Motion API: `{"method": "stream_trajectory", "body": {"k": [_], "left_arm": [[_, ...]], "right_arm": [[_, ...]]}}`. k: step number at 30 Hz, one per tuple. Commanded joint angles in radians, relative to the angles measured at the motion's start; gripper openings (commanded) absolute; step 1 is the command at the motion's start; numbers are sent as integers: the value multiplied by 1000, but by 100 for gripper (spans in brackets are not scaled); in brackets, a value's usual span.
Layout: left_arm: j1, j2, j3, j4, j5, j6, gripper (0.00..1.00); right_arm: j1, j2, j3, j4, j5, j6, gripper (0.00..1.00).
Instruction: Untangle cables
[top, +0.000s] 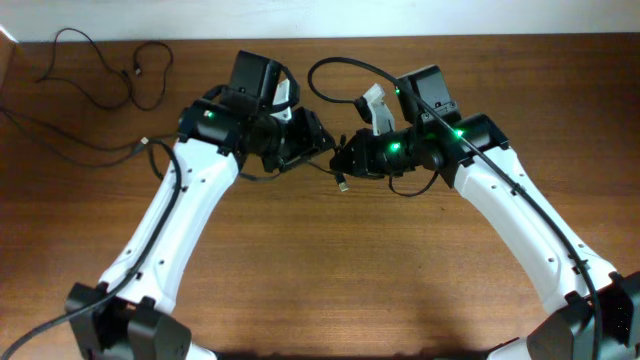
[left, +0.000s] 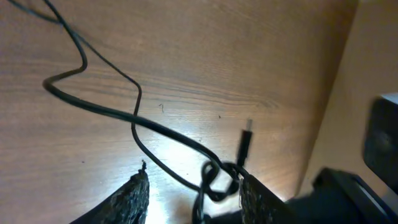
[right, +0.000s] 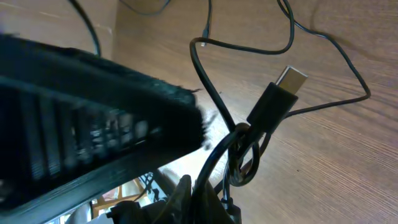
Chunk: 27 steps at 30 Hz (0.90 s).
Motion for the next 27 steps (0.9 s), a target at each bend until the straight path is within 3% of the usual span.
{"method": "stream_trajectory", "body": {"k": [1,9,10,12,13,20,21,24,27], "left_arm": [[-3,25,14,11,11,-75,49],[-3,26,14,88,-35,-87,33],[-3,26,14,89,-36,-87,28],[-2,26,14,89,-65,-86,4],[-2,26,14,88,-72,-86,0],[53,26,14,37,-132,-86,0],[67,26,14,23,-125,-86,0],[79,26,14,16,-36,-48,0],[79,26,14,24,78,-11,0]], "right_arm": [[6,-18,2,5,-20,4,4],[76,-18,2,48,-21,4,4],[76,-18,2,48,-20,4,4],[76,-18,2,47,-20,4,4],[76,-18,2,47,-18,3,4],[-1,-18,2,-139,397,83,6],[-20,-18,2,-164,440,83,8],[-53,-18,2,-177,444,83,33],[-54,-18,2,-177,408,83,42]]}}
